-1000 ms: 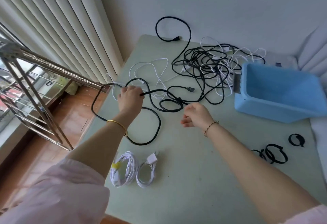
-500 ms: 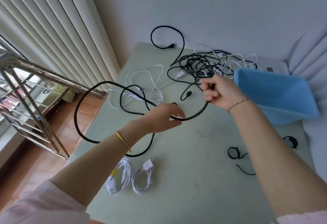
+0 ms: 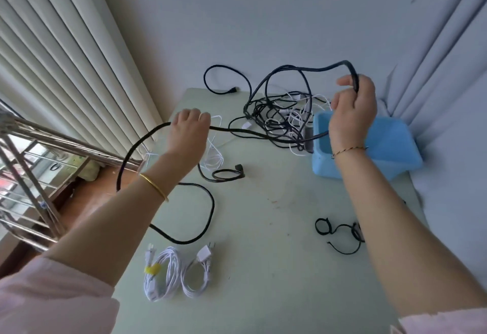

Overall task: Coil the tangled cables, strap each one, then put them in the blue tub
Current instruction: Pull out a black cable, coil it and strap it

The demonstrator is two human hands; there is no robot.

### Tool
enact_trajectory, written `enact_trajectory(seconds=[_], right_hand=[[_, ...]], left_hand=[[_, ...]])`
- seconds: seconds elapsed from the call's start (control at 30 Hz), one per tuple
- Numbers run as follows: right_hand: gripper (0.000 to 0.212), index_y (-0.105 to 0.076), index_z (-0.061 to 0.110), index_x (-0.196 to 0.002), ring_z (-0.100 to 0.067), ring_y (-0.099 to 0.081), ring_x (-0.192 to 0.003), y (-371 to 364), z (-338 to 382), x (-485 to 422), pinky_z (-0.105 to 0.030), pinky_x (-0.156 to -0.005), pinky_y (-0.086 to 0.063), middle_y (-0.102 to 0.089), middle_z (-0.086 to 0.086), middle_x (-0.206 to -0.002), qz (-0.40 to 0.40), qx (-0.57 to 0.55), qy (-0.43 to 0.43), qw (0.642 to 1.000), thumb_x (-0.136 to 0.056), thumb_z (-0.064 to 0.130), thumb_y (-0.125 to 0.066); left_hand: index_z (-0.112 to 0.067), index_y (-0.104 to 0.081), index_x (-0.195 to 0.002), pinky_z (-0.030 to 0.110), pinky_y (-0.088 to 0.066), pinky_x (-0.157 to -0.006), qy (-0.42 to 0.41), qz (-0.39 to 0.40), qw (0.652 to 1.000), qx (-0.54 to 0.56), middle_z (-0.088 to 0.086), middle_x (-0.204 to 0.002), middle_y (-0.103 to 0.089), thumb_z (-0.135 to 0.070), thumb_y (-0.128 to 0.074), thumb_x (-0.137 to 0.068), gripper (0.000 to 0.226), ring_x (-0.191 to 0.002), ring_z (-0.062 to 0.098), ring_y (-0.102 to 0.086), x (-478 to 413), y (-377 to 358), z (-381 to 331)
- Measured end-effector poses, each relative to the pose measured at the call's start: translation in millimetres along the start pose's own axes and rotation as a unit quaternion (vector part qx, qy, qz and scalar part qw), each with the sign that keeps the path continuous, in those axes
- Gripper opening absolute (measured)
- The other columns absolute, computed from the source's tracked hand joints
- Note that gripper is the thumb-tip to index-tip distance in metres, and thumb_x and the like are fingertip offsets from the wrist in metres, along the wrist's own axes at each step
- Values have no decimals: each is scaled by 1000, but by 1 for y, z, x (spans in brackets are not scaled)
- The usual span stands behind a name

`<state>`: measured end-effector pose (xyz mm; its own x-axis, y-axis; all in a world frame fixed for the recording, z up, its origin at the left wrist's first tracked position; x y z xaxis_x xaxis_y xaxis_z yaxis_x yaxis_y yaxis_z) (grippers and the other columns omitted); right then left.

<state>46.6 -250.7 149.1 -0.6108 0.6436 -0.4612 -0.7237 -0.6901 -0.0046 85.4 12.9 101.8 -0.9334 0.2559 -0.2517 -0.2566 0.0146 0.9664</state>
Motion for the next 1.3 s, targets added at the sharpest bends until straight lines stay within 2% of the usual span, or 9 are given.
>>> enact_trajectory(seconds=[0.13, 0.2, 0.27, 0.33, 0.5, 0.8, 0.9, 1.03, 1.3], right_hand=[[25, -50, 17, -85, -6, -44, -54, 11, -7, -15, -28, -57, -40, -48, 17, -66, -138, -41, 6, 990, -79, 4, -30], [27, -59, 1, -94, -16, -46, -56, 13, -16, -24, -29, -54, -40, -51, 5, -69, 58, 115, -50, 990, -85, 7, -34], [28, -60, -10, -102, -24, -47, -58, 14, -23, -17, -22, -46, -35, -54, -11, -72, 352, 331, -137, 865, -91, 6, -40], [30, -63, -7, -102, -26, -51, -72, 17, -25, -11, -24, -53, -37, -55, -15, -79, 411, 380, -143, 817, -90, 10, -42], [28, -60, 12, -92, -31, -58, -78, 25, -9, -8, -39, -70, -46, -56, -2, -74, 106, 182, -8, 977, -83, 14, -34], [32, -51, -4, -118, -29, -54, -96, 38, -5, -9, -23, -80, -36, -59, -16, -110, -83, 105, 16, 991, -92, 2, -32], [41, -36, -4, -135, -35, -45, -115, 36, -20, -4, -35, -95, -38, -43, -23, -132, 41, 215, -62, 974, -95, 5, -37], [53, -40, 10, -136, -37, -29, -130, 27, -19, 12, -45, -99, -36, -33, -13, -146, 225, 473, 21, 851, -86, 19, -54], [55, -42, 24, -137, -29, -6, -144, -12, -7, 41, -46, -108, -29, -47, 4, -139, 436, 404, 88, 799, -88, 43, -56]], left_hand=[[-5, -48, -126, 47, -34, -95, 78, -1, 997, -19, 19, -120, -53, 0, -41, -91, 36, -114, 39, -45, -15, 22, 15], [-4, -49, -118, 42, -39, -75, 110, 44, 993, 4, 18, -110, -56, -15, -39, -100, 23, -101, 38, -52, -17, 28, 15], [-8, -52, -110, 35, -36, -62, 100, 101, 990, 4, 12, -96, -58, -28, -36, -103, 27, -85, 31, -55, -17, 30, 5], [-11, -54, -103, 31, -34, -56, 68, 124, 990, 14, 6, -86, -56, -31, -35, -103, 28, -75, 25, -53, -15, 28, -7], [-8, -52, -89, 36, -45, -61, 53, 126, 983, 124, 10, -88, -65, -23, -35, -100, 25, -76, 29, -62, -17, 20, -31], [-3, -50, -108, 22, -34, -45, 138, 239, 886, 374, 9, -84, -69, 5, -32, -92, 26, -51, 15, -42, -17, 25, -65], [-4, -48, -105, 21, -31, -46, 162, 252, 832, 467, 8, -75, -63, 7, -30, -93, 24, -52, 14, -38, -12, 26, -72], [-8, -54, -104, 17, -32, -46, 137, 226, 809, 525, 6, -77, -55, 6, -38, -94, 24, -55, 11, -39, -8, 27, -75], [-8, -61, -100, 14, -31, -43, 58, 214, 744, 631, 10, -77, -45, 7, -46, -93, 22, -51, 8, -38, -12, 40, -77]])
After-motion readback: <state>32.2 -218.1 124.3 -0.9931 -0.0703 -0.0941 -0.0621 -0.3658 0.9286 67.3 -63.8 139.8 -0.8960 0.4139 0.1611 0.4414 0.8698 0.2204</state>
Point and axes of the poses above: each hand's wrist, its own x-axis away from the middle knuckle, its own y-axis out of the back of the hand, z = x × y, the point moved 1 cm from there along -x, towards the middle knuckle
